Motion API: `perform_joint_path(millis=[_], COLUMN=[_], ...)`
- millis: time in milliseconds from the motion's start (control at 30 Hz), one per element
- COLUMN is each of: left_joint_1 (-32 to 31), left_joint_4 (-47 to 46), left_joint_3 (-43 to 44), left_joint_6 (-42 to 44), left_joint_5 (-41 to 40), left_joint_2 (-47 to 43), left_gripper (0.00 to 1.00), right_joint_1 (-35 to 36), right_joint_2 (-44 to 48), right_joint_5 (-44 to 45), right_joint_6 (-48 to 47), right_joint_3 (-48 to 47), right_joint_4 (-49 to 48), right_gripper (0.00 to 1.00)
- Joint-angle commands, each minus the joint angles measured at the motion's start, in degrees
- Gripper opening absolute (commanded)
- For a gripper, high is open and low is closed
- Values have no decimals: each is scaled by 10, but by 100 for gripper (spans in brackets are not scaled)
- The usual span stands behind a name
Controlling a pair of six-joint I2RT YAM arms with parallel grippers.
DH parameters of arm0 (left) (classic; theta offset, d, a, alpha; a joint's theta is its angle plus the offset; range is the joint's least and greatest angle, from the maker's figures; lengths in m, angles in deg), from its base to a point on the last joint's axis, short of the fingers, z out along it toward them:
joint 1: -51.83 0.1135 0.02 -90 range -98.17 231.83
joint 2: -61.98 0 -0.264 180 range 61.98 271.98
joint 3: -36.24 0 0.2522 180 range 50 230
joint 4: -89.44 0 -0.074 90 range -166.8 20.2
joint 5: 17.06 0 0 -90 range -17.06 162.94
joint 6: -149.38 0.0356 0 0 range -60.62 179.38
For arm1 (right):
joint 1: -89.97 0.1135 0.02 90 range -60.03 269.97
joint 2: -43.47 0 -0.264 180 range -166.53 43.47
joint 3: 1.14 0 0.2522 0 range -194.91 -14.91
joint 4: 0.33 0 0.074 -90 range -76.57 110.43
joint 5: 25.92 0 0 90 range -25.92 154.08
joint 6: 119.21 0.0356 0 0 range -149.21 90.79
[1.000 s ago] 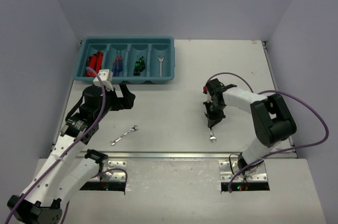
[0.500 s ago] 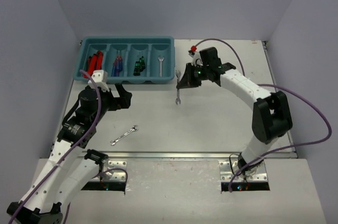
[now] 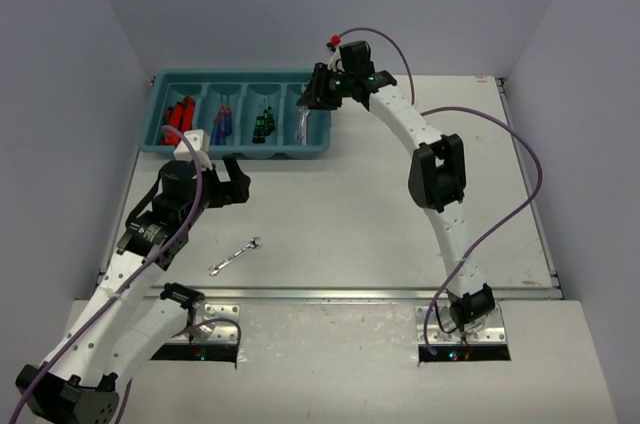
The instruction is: Sort the tools into containers
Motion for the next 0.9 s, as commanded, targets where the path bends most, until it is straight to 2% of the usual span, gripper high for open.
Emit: perform_joint_path(millis=[0,133,233,267,333,400,433,500,567,600,700,800,867], left_joint_1=[9,10,9,4,-19,-46,-61,-88,-117,-124,-135,-134,-135], left_joint_4=[-19,-25,-25,-17,-9,22,42,80,121,135,141,123,151], left_joint_3=[7,3,2,8,23,53,75,107,135,140,148,133,127], left_joint_6=[-4,7,17,16,18,35,43,65,86,93,138,233,282], left_joint_5=[1,3,-6,-10,-21,-23,-23,-41,-98,-111,-79,-46,-60], left_joint_2=[10,22,75,116,158,238,274,321,364,376,389,397,424], left_gripper=[100,100,100,100,100,100,100,100,100,100,100,100,100], right_joint_1=[0,1,0,0,0,0,0,-1,-1,-1,-11,-25,-36], right_joint_2=[-14,101,222,301,386,511,550,615,691,714,759,759,759], right_joint_5=[3,5,32,43,69,88,93,91,92,93,106,84,76], right_joint_6=[-23,-59,-121,-158,-201,-233,-249,-260,-266,-265,-258,-260,-265], right_joint_3=[-92,-22,30,98,251,386,468,570,694,735,830,845,844], right_joint_4=[-4,12,73,87,68,52,45,30,-1,-13,-47,-51,-51], right_gripper=[79,90,99,99,99,99,99,99,99,99,99,99,99])
